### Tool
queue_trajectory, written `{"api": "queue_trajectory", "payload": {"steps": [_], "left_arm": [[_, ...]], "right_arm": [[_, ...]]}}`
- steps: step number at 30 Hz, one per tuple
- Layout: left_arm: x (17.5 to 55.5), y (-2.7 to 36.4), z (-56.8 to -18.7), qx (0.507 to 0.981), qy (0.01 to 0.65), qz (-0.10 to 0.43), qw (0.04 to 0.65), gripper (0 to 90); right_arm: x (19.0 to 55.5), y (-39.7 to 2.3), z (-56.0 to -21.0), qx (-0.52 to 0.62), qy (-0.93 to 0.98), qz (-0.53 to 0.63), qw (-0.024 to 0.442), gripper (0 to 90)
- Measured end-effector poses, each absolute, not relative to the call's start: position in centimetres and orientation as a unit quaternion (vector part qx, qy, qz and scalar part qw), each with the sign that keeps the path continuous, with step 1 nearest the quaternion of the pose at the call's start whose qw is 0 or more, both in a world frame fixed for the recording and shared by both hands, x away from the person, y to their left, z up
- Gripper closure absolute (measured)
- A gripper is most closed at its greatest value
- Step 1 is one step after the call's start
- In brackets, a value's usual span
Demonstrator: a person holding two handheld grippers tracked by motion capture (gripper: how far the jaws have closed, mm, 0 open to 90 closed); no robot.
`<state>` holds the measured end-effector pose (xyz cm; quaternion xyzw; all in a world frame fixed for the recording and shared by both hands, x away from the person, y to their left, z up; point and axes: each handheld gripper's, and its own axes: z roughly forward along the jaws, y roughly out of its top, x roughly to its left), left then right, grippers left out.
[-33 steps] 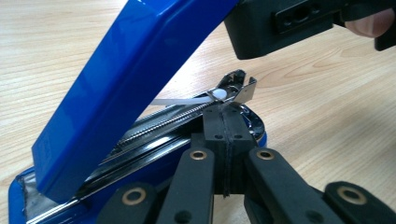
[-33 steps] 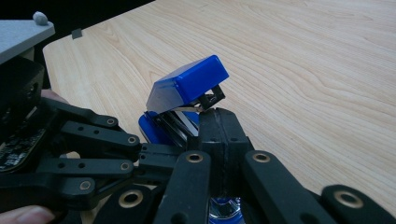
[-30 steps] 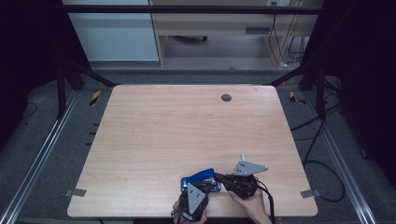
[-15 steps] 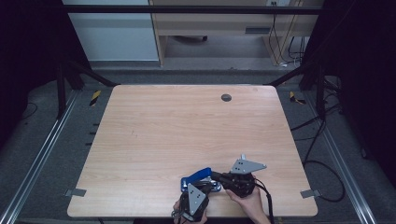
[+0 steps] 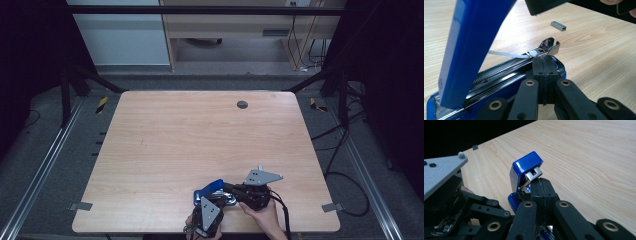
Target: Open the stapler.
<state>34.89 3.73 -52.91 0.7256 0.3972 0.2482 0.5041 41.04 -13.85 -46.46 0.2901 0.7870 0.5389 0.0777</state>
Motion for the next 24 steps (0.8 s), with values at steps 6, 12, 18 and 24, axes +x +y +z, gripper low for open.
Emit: {"api": "queue_trajectory", "payload": {"steps": [6, 12, 18, 24], "left_arm": [[34.9, 3.7, -52.9, 0.725, 0.397, 0.251, 0.504, 89.8], [34.8, 3.7, -52.9, 0.726, 0.394, 0.252, 0.503, 89.8], [34.8, 3.7, -53.0, 0.726, 0.394, 0.253, 0.503, 89.8], [34.8, 3.6, -53.0, 0.726, 0.393, 0.255, 0.503, 89.8]], "right_arm": [[41.1, -13.6, -46.3, 0.289, 0.785, 0.542, 0.076, 90.0], [41.1, -13.3, -46.2, 0.284, 0.784, 0.548, 0.068, 90.0], [41.2, -12.8, -45.9, 0.281, 0.782, 0.552, 0.067, 90.0], [41.2, -12.7, -45.9, 0.279, 0.783, 0.552, 0.068, 90.0]]}}
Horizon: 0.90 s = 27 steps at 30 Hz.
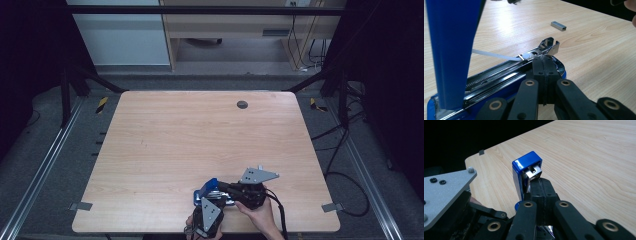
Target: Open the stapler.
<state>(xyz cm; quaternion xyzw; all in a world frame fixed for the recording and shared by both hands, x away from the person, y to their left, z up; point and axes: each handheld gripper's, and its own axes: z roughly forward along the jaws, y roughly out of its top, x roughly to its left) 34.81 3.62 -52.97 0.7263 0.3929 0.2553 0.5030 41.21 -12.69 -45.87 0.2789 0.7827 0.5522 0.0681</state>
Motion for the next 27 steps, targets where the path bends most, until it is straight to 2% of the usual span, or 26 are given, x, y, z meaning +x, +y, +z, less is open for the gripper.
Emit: {"api": "queue_trajectory", "payload": {"steps": [27], "left_arm": [[34.8, 3.6, -53.0, 0.726, 0.393, 0.255, 0.503, 89.8]], "right_arm": [[41.5, -10.8, -45.6, 0.272, 0.796, 0.536, 0.072, 90.0]]}}
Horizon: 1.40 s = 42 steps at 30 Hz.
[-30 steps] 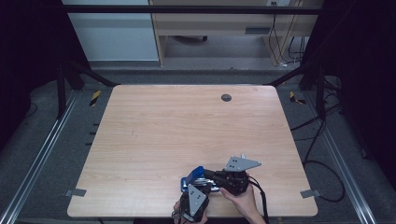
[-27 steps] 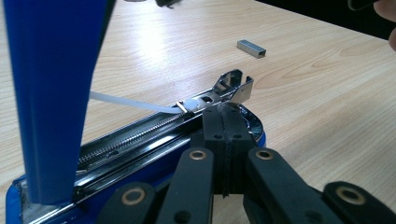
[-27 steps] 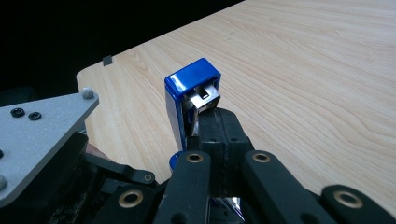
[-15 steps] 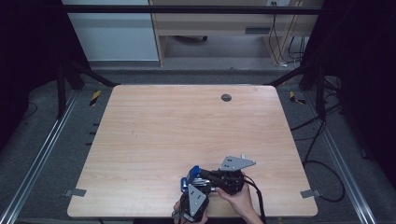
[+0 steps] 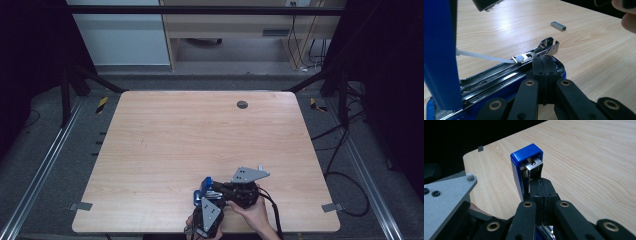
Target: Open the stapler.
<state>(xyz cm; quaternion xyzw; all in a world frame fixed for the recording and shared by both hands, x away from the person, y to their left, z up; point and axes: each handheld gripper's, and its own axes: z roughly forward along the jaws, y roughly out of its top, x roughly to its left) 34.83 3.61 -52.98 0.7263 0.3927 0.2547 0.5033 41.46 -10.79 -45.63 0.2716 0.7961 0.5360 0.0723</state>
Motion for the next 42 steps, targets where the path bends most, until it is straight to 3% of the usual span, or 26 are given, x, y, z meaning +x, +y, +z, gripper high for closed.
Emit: {"api": "queue_trajectory", "payload": {"steps": [42], "left_arm": [[34.8, 3.6, -53.0, 0.729, 0.388, 0.255, 0.503, 89.9]], "right_arm": [[42.0, -9.7, -45.3, 0.254, 0.802, 0.537, 0.057, 90.0]]}}
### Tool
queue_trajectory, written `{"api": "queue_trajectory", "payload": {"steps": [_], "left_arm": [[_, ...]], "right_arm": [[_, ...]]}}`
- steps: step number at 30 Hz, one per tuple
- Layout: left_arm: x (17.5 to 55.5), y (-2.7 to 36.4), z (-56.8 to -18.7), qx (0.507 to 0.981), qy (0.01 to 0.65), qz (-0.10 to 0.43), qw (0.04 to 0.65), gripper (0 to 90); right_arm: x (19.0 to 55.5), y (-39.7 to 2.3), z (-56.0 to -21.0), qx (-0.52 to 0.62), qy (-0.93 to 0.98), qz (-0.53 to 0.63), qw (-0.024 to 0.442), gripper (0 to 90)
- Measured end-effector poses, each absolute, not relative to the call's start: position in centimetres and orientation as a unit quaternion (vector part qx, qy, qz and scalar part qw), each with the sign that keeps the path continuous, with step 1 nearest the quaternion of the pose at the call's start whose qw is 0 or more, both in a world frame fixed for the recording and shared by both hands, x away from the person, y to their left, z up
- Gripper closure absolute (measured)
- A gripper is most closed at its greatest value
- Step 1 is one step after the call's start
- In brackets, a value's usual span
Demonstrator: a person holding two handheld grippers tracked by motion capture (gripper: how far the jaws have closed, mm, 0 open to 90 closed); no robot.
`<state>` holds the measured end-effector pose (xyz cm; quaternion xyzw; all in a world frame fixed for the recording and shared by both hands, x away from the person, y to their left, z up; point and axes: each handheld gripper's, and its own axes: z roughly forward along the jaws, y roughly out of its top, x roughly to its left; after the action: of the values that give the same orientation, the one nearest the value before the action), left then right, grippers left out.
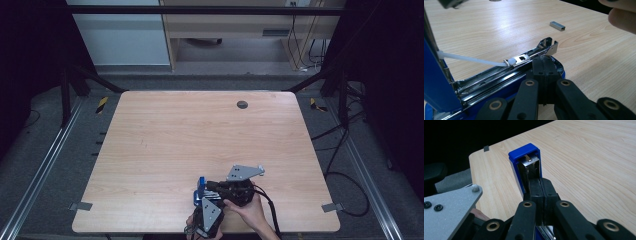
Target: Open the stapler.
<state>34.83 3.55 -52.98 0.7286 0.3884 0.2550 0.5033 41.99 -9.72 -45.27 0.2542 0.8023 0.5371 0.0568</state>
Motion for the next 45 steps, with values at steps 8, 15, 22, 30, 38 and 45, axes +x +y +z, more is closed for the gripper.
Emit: {"api": "queue_trajectory", "payload": {"steps": [8, 15, 22, 30, 38, 45], "left_arm": [[34.8, 3.6, -53.0, 0.729, 0.386, 0.256, 0.504, 90.0], [34.7, 3.6, -53.0, 0.730, 0.384, 0.252, 0.507, 90.0], [34.8, 3.5, -53.0, 0.729, 0.386, 0.253, 0.506, 90.0], [34.7, 3.5, -53.0, 0.729, 0.387, 0.255, 0.505, 90.0], [34.7, 3.5, -53.0, 0.728, 0.386, 0.256, 0.505, 90.0], [34.7, 3.5, -53.0, 0.728, 0.386, 0.256, 0.505, 90.0]], "right_arm": [[42.2, -9.1, -45.2, 0.247, 0.805, 0.537, 0.052, 89.8], [42.3, -9.1, -45.2, 0.248, 0.805, 0.537, 0.049, 89.8], [42.3, -9.1, -45.2, 0.247, 0.805, 0.537, 0.049, 89.8], [42.4, -9.0, -45.2, 0.246, 0.805, 0.538, 0.047, 89.8], [42.6, -8.6, -45.2, 0.245, 0.806, 0.537, 0.042, 89.6], [42.7, -8.6, -45.2, 0.243, 0.807, 0.537, 0.039, 89.6]]}}
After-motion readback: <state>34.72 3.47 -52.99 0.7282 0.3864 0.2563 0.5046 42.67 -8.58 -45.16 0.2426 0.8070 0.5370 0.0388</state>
